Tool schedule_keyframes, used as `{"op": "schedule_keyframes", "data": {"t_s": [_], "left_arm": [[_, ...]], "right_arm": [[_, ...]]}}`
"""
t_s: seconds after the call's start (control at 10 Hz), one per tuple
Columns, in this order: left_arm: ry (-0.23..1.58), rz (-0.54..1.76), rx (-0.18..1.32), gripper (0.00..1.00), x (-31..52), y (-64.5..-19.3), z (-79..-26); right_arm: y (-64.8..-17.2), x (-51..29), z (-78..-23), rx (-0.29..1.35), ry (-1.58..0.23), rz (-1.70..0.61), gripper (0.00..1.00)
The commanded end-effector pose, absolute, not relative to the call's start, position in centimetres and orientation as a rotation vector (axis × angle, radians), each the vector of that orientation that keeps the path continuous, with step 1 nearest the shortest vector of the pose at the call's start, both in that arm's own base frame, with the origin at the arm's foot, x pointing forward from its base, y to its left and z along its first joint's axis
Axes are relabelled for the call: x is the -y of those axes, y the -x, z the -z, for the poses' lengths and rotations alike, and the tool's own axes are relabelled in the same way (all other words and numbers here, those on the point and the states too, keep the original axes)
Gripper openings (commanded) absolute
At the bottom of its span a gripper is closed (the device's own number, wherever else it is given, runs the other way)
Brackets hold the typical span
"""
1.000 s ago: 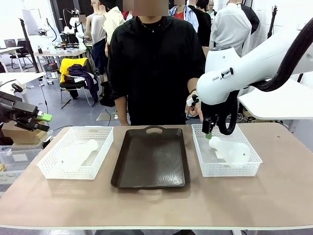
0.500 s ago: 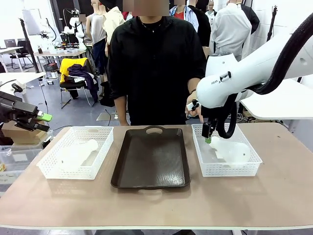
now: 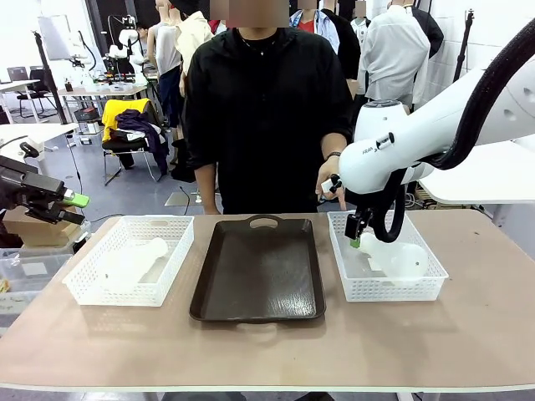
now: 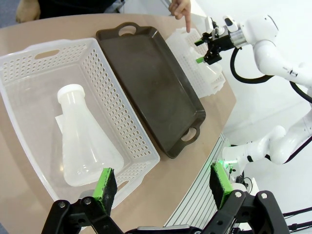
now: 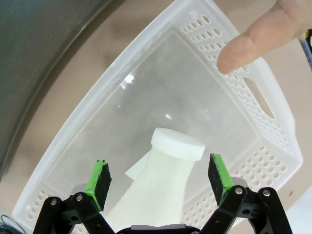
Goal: Prepare the laboratory tools.
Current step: Pick up the Big flask that the person points to.
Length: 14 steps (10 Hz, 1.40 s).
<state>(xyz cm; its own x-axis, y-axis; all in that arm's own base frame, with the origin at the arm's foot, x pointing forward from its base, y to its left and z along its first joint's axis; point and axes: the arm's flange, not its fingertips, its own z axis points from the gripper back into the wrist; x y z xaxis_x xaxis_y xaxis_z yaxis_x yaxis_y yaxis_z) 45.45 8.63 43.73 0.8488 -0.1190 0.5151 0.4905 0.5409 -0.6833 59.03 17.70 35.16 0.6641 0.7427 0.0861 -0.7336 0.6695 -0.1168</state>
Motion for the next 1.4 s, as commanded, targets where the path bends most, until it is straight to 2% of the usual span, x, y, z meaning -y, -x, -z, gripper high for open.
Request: {"op": "schedule_keyframes", "data": {"t_s": [0.0,0.4,1.2,1.3], "left_arm": [[0.932,0.380,0.440,1.00,-8.7,-45.4,-43.9],[0.932,0.380,0.440,1.00,-8.7,-45.4,-43.9],[0.932,0.380,0.440,1.00,-8.7,-45.4,-43.9],[0.932,0.380,0.440,1.00,-8.7,-45.4,-43.9]], "right_arm": [[-60.3,-17.2,-34.6,0.115,0.042,-0.787,1.00],[-61.8,-15.5,-34.3,0.075,-0.026,-0.738,1.00],[-61.3,-14.8,-32.1,0.064,0.002,-0.721,1.00],[-61.2,-14.9,-32.1,0.079,0.012,-0.735,0.89]]}}
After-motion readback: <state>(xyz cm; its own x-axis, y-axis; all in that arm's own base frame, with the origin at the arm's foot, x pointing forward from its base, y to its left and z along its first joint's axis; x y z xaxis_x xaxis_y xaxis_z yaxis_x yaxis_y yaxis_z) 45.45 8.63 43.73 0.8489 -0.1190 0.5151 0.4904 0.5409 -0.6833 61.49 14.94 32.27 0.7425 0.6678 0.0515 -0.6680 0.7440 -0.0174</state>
